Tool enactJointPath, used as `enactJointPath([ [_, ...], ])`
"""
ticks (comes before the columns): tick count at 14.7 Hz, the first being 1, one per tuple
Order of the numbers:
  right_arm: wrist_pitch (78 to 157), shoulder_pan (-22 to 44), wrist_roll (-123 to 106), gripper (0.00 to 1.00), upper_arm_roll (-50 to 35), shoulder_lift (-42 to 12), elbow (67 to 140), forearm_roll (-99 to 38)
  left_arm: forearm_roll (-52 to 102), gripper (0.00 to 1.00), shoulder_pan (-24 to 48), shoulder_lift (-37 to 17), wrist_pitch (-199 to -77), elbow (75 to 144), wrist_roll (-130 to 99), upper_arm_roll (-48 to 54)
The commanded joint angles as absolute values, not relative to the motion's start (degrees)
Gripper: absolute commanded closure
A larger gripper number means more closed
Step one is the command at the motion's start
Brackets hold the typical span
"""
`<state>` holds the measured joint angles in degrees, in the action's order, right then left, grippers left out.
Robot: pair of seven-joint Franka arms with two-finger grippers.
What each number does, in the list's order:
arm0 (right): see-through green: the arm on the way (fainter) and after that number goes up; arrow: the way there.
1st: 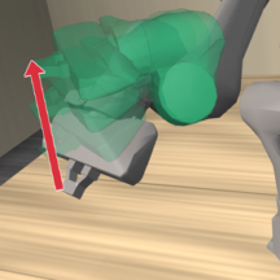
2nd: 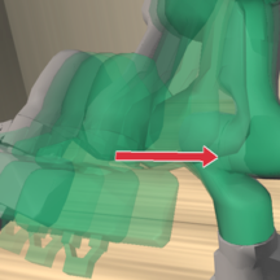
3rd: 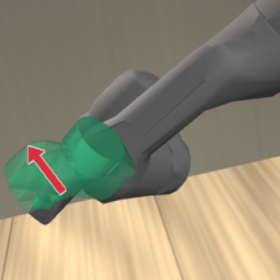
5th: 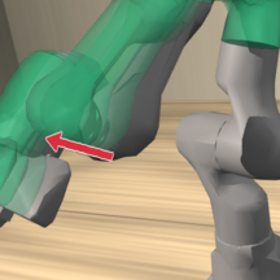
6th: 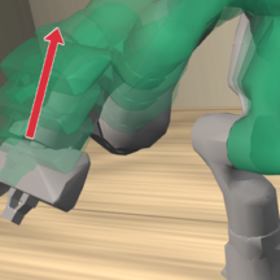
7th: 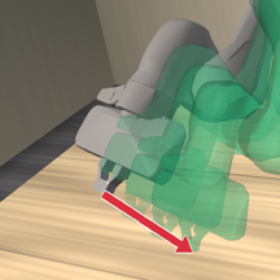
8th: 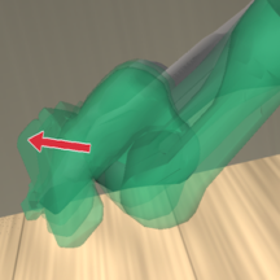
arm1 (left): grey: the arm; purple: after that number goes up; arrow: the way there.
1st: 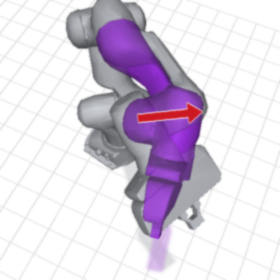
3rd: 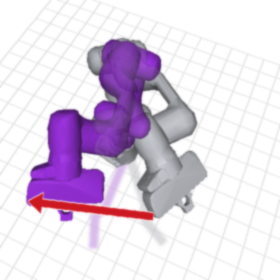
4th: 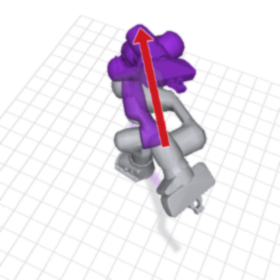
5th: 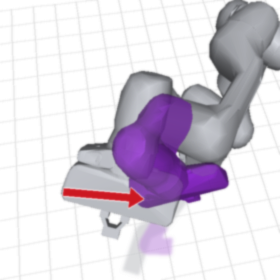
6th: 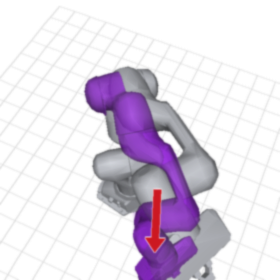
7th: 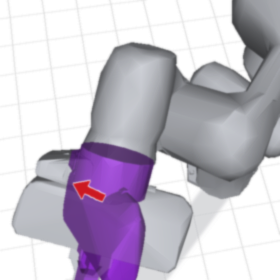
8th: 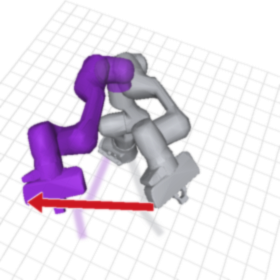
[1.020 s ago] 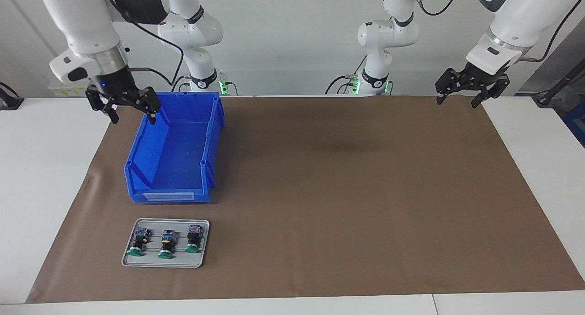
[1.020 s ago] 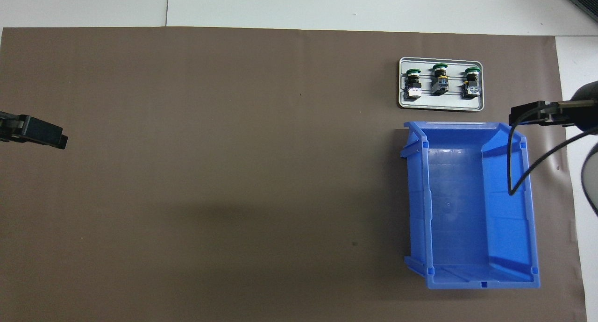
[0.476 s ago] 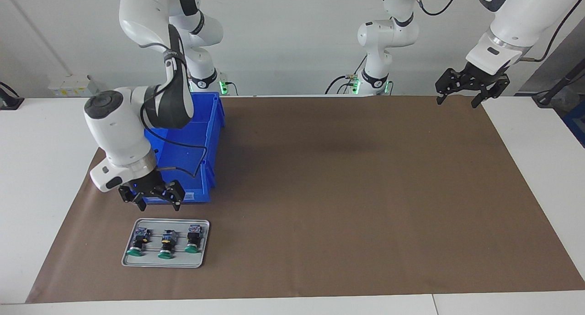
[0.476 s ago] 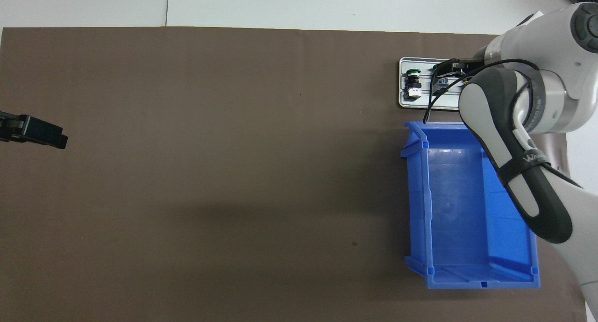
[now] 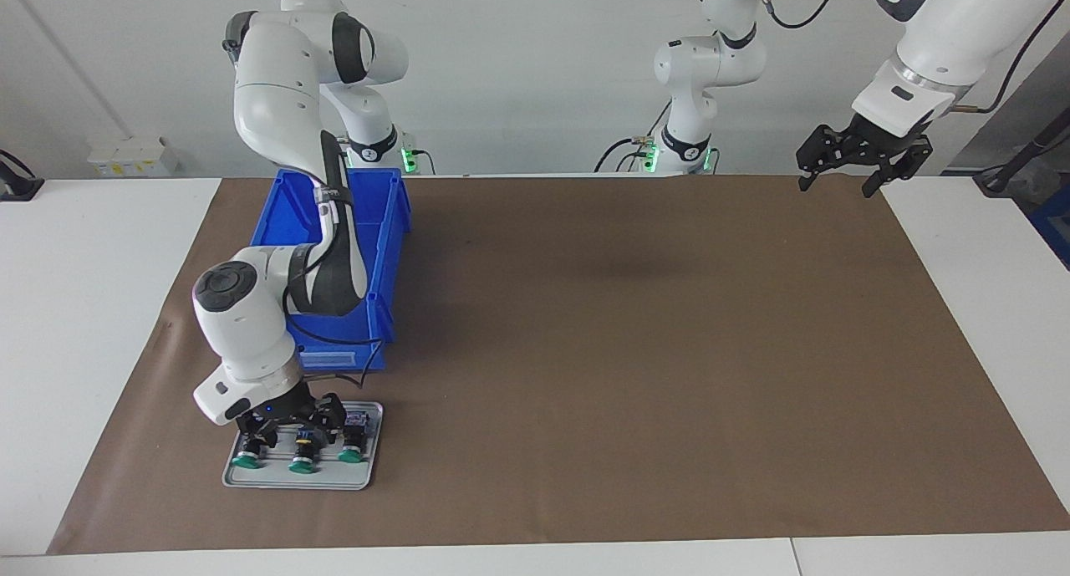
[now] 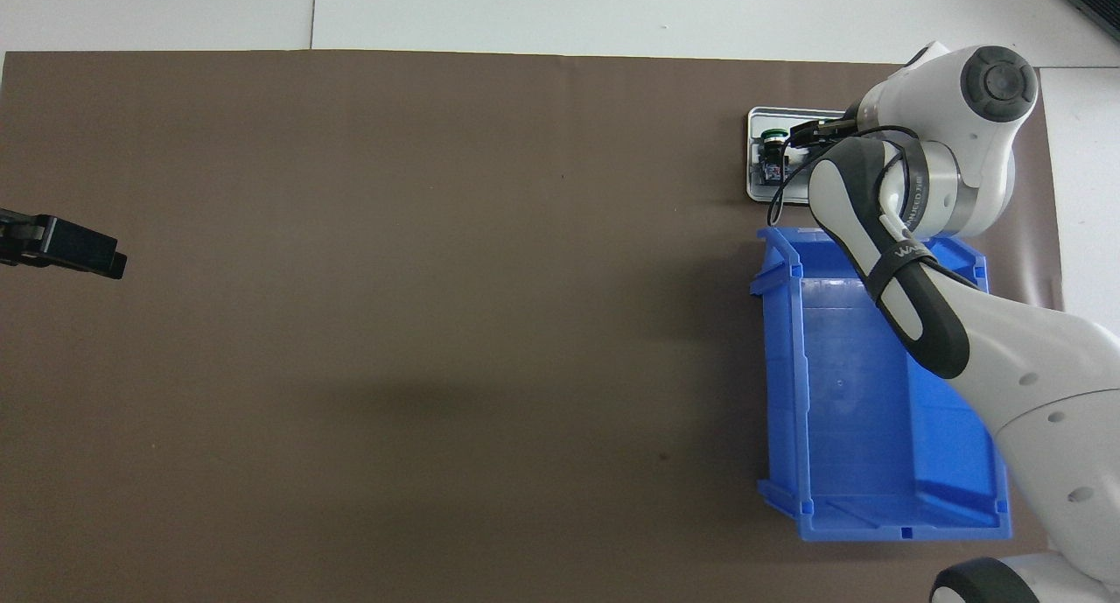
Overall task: Place and press button with both arms
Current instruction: 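Grasp a green button cylinder on the tray with the right gripper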
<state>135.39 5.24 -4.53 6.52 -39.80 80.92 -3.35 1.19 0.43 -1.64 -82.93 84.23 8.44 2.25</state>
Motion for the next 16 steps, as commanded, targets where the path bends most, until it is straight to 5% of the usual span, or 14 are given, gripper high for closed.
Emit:
enactJointPath([
  [1,137.72,4.57,-7.29,0.01,6.15,-40.69,80.42,-4.83,0.09,0.00,-0.44,0.18,-84.02,86.57,8.09,3.08],
  [4,138.07,4.66,-7.56,0.03,6.15,-40.43,82.87,-4.83,0.09,0.00,-0.44,0.18,-84.02,86.57,8.09,3.08],
  [8,138.51,4.66,-7.56,0.28,6.15,-40.17,84.28,-4.92,0.09,0.00,-0.44,0.18,-84.02,86.57,8.09,3.08],
  [9,138.52,4.66,-7.65,0.42,6.15,-39.99,84.81,-4.92,0.09,0.00,-0.44,0.18,-84.02,86.57,8.09,3.08],
  [10,138.43,4.66,-7.65,0.89,6.15,-39.99,84.81,-4.92,0.09,0.00,-0.44,0.18,-84.02,86.57,8.09,3.08],
  [11,138.17,4.75,-7.12,1.00,6.15,-39.99,84.73,-5.01,0.09,0.00,-0.44,0.18,-84.02,86.57,8.09,3.08],
  [16,131.59,7.02,-0.75,1.00,7.20,-38.33,79.64,-4.49,0.09,0.00,-0.44,0.18,-84.02,86.57,8.09,3.08],
])
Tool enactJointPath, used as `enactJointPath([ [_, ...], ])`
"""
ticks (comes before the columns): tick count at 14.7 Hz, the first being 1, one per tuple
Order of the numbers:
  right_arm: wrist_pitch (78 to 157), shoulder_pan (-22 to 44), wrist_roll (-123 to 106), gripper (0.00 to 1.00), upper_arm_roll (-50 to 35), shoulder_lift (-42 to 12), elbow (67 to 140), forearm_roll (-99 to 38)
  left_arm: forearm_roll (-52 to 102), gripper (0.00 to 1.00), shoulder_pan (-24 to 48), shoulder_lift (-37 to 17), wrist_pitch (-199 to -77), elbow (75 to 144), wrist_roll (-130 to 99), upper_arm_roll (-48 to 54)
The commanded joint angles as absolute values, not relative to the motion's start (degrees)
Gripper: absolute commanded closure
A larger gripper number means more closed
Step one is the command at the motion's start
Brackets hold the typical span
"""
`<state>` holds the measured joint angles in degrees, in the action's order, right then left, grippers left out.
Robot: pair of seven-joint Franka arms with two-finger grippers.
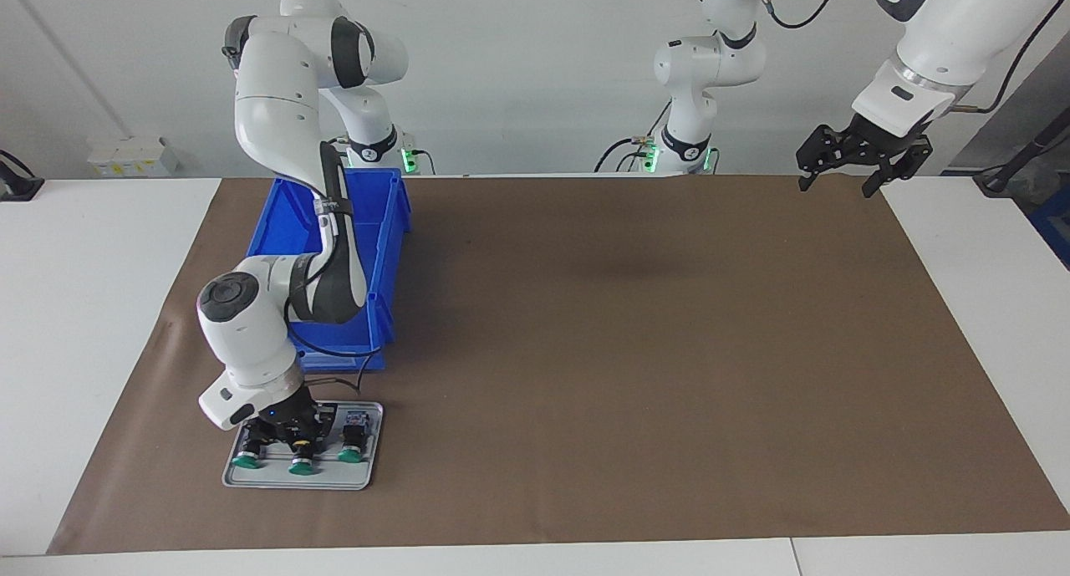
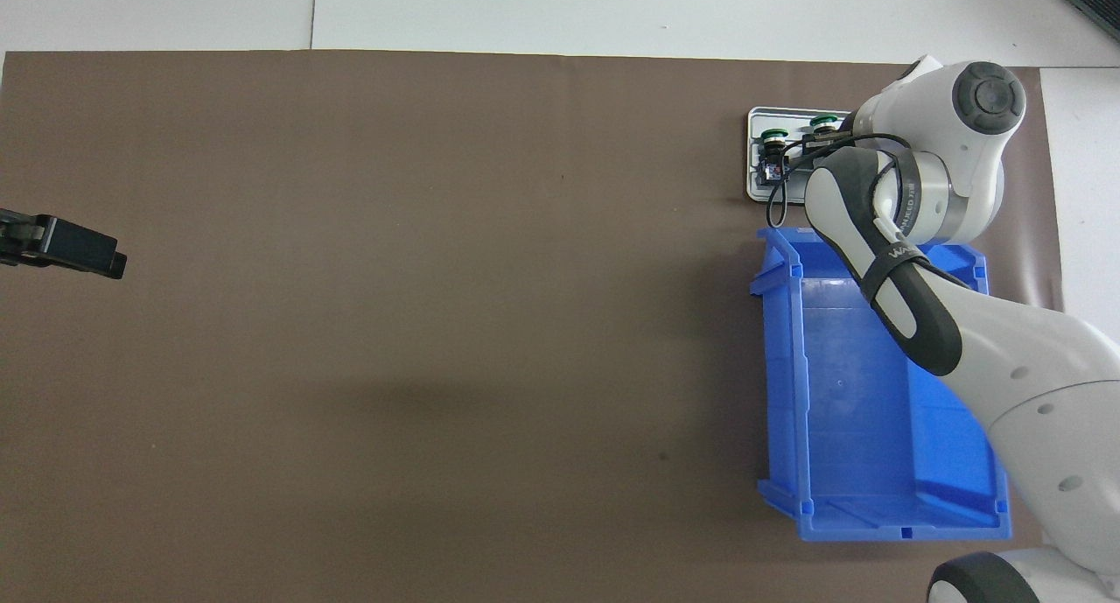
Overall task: Place and press button with both arms
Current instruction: 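Grasp a green button cylinder on the tray with the right gripper, then lift the green button and carry it toward the table center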
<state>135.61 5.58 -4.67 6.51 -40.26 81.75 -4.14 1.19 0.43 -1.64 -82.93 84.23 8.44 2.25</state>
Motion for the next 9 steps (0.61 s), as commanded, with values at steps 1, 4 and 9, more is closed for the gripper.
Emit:
enactJointPath([
  [1,129.22,7.12,3.56,1.00,7.38,-36.49,78.24,-3.96,0.09,0.00,-0.44,0.18,-84.02,86.49,8.09,3.08],
  [4,120.01,7.38,16.38,1.00,7.47,-32.71,73.41,-2.38,0.09,0.00,-0.44,0.18,-84.02,86.57,8.09,3.08],
  [9,114.71,13.35,54.32,1.00,6.77,-27.34,72.07,-2.29,0.09,0.00,-0.44,0.18,-84.02,86.57,8.09,3.08],
])
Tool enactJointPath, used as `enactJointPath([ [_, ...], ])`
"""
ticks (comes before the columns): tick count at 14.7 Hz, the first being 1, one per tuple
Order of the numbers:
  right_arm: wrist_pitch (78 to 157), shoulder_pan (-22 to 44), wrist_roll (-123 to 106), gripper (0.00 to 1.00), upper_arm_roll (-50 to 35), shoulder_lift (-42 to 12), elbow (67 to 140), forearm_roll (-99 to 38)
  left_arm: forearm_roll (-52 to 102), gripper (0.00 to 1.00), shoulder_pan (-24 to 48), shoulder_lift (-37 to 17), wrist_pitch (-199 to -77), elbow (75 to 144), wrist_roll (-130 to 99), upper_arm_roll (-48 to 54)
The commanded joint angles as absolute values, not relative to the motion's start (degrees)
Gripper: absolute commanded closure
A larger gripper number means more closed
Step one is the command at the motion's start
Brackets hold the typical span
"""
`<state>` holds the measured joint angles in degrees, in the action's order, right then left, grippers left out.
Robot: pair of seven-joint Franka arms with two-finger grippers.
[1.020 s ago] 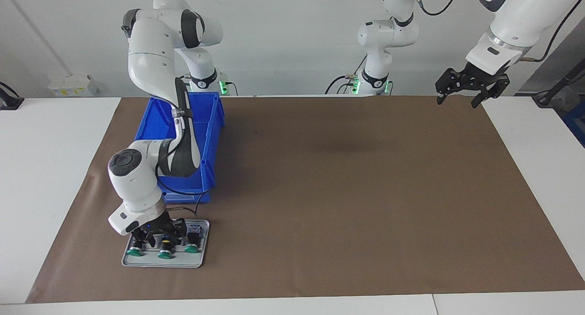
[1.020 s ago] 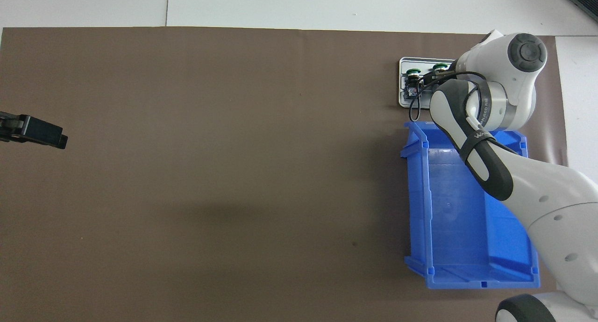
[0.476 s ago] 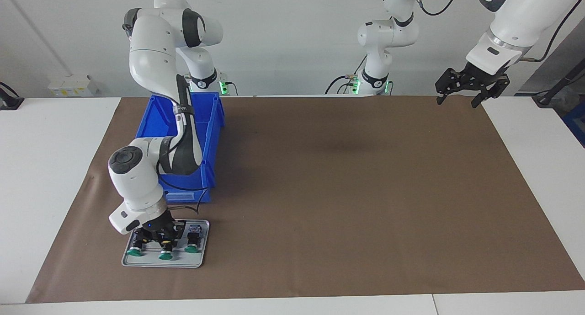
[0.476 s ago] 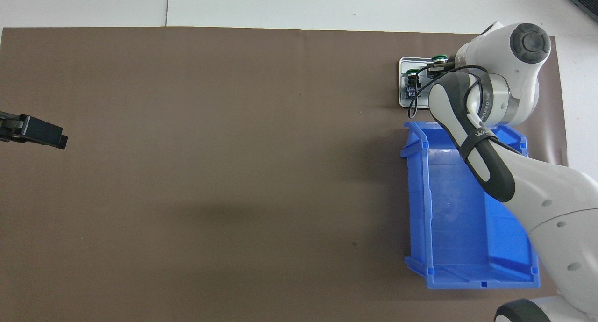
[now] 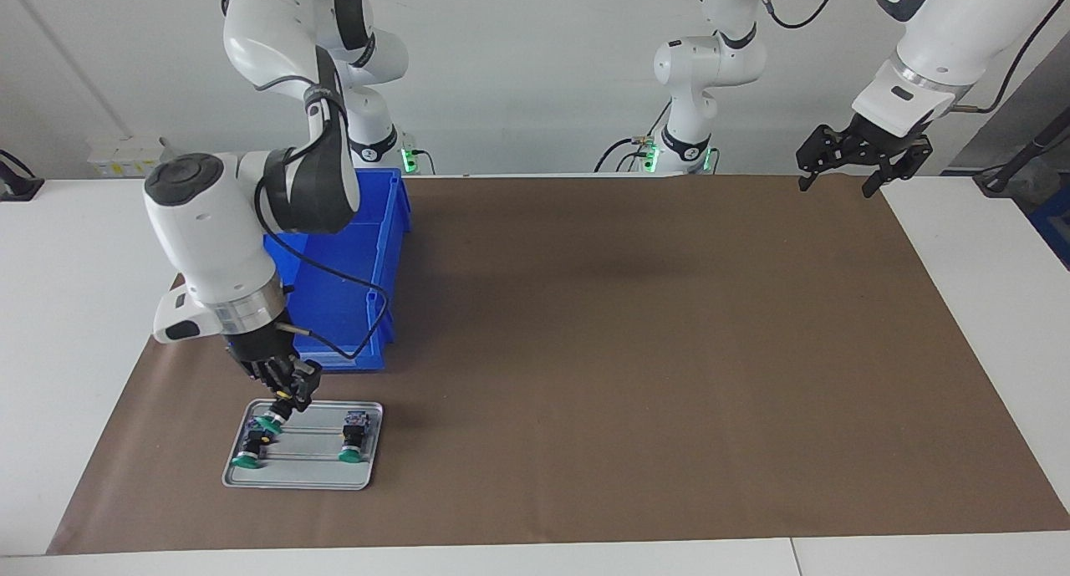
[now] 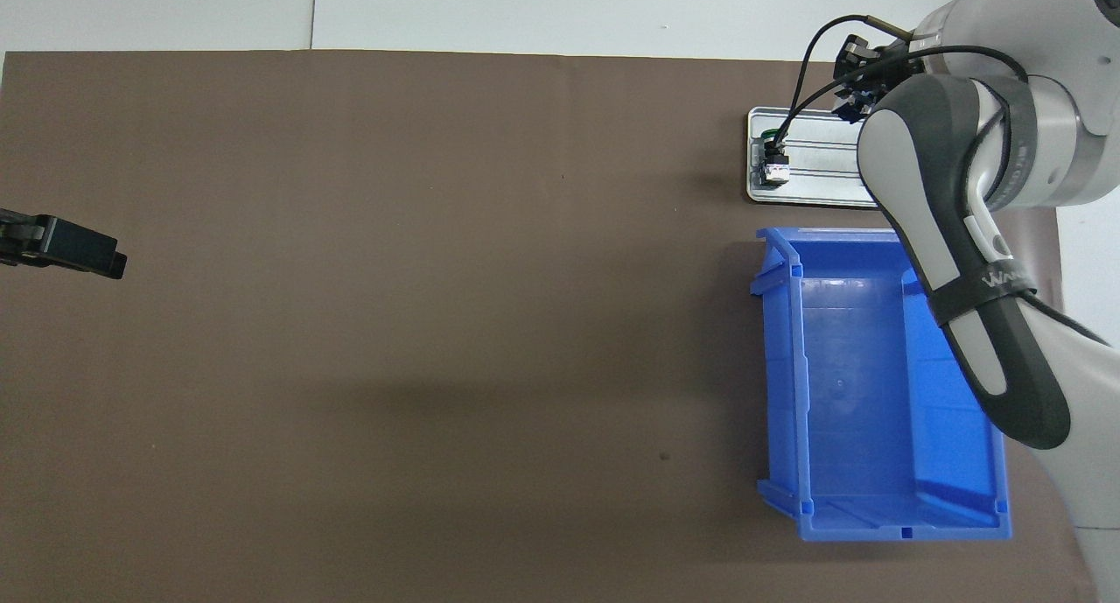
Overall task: Place and press button with both arms
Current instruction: 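Lift the green button and carry it toward the table center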
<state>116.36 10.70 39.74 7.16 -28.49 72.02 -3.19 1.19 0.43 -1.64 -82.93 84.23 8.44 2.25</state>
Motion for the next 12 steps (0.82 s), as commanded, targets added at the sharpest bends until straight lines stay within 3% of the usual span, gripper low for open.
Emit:
enactJointPath([
  [1,113.74,16.06,62.76,1.00,6.94,-27.25,72.24,-2.29,0.09,0.00,-0.44,0.18,-84.02,86.57,8.09,3.08],
  [7,114.34,31.61,105.06,1.00,6.68,-26.54,76.46,2.61,0.09,0.00,-0.44,0.18,-84.02,86.57,8.09,3.08],
  [10,114.52,39.00,120.01,1.00,6.59,-29.34,76.38,6.94,0.09,0.00,-0.44,0.18,-84.02,86.57,8.09,3.08],
  [12,114.78,44.88,128.98,1.00,6.68,-34.95,75.85,9.56,0.09,0.00,-0.44,0.18,-84.02,86.57,8.09,3.08],
])
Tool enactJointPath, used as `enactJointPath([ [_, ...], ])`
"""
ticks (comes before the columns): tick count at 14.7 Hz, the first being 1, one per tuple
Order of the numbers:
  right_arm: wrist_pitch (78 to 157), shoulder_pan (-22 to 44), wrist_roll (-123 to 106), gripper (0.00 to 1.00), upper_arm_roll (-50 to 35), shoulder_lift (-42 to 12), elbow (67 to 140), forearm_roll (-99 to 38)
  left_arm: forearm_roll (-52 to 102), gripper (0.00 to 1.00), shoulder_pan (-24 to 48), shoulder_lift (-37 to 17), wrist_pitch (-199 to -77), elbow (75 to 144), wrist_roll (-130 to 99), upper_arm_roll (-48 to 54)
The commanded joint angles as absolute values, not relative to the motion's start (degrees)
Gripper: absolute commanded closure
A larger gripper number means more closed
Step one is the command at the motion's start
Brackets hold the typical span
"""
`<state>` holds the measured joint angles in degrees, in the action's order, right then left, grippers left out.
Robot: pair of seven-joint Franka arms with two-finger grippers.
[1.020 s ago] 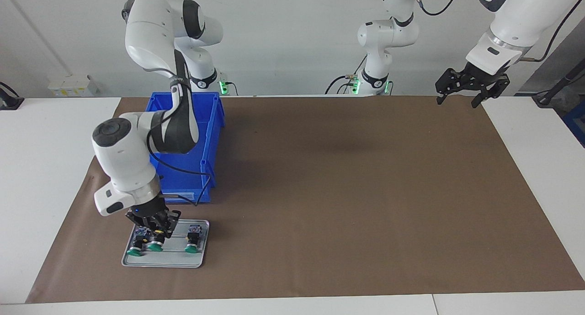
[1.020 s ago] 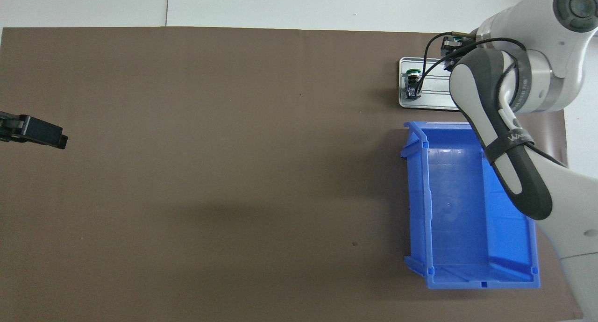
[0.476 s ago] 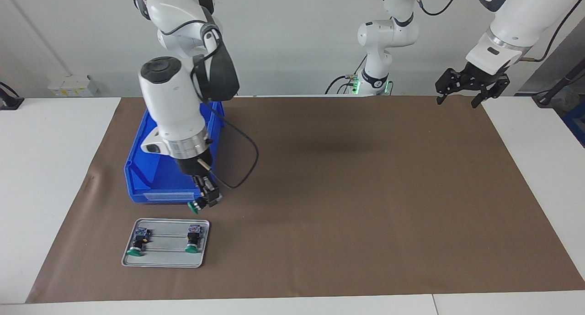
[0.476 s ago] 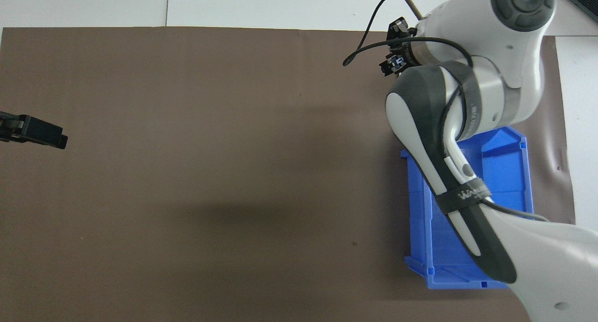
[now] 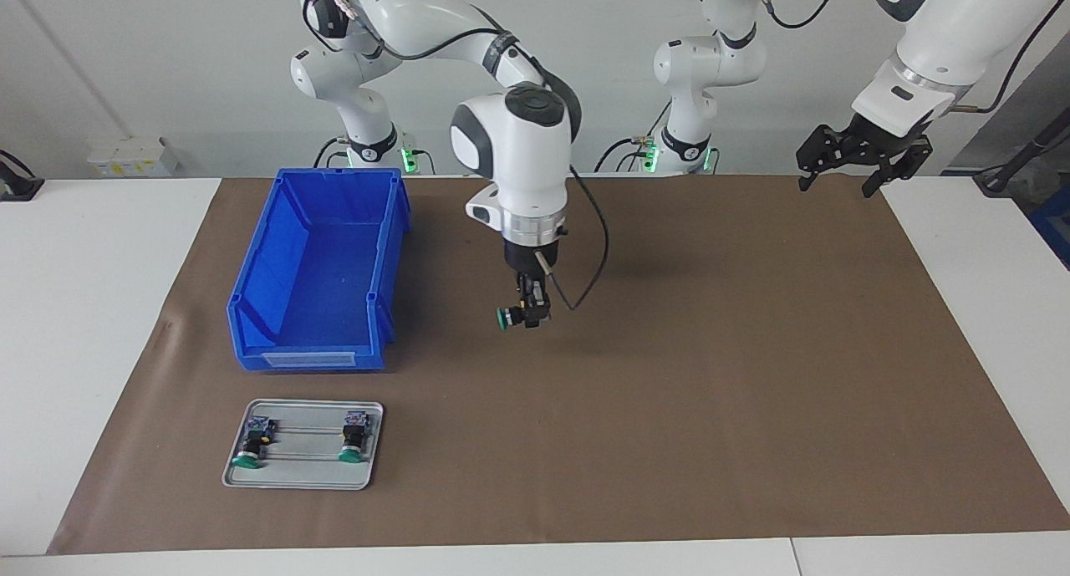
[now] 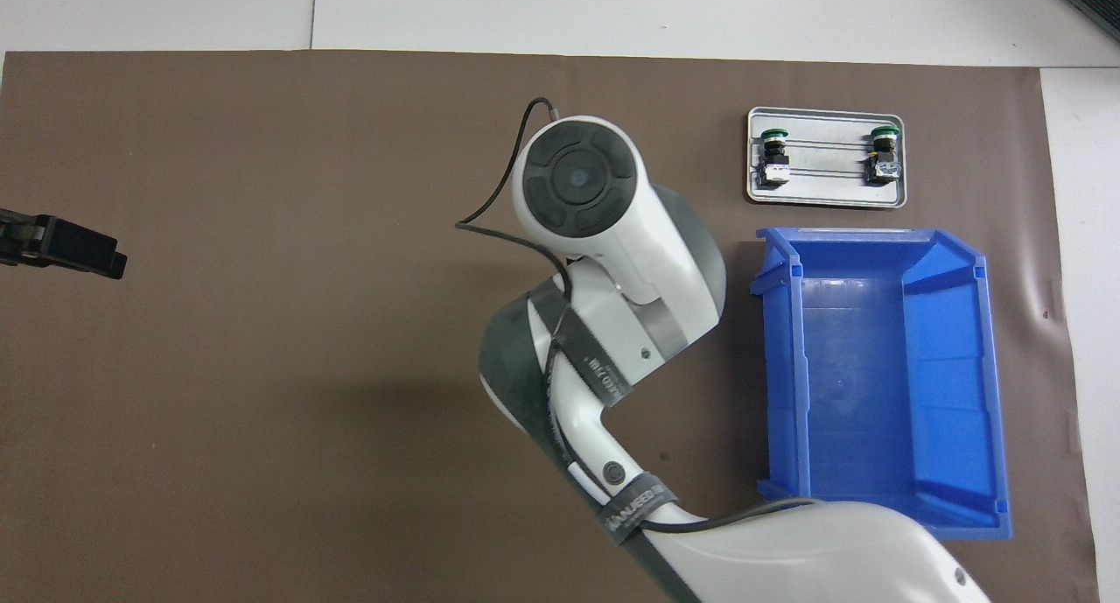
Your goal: Place and press button with both arms
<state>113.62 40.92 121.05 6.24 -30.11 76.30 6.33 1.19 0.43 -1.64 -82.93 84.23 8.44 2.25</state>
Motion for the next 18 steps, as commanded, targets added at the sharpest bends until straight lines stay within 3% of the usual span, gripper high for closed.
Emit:
enactJointPath([
  [1,117.05,45.96,133.72,1.00,6.59,-37.07,75.41,10.28,0.09,0.00,-0.44,0.18,-84.02,86.57,8.09,3.08],
  [4,125.22,46.67,141.40,1.00,6.07,-38.85,76.19,9.40,0.09,0.00,-0.44,0.18,-84.02,86.57,8.09,3.08],
  [8,128.93,49.30,142.64,1.00,5.80,-39.20,80.15,8.61,0.09,0.00,-0.44,0.18,-84.02,86.57,8.09,3.08],
  [11,129.46,51.23,144.05,1.00,5.89,-42.70,79.54,9.58,0.09,0.00,-0.44,0.18,-84.02,86.57,8.09,3.08],
  [15,129.72,51.85,144.40,1.00,5.89,-43.07,79.28,9.41,0.09,0.00,-0.44,0.18,-84.02,86.57,8.09,3.08],
  [16,130.42,51.94,145.71,0.34,5.98,-42.98,79.36,9.84,0.09,0.00,-0.44,0.18,-84.11,86.57,8.09,3.08],
  [17,130.52,52.03,145.55,0.00,6.06,-42.80,79.28,10.80,0.09,0.00,-0.44,0.18,-84.02,86.57,8.09,3.08],
  [18,130.78,51.94,145.37,0.00,5.89,-42.45,79.28,13.51,0.09,0.00,-0.44,0.18,-84.02,86.49,8.09,3.08],
])
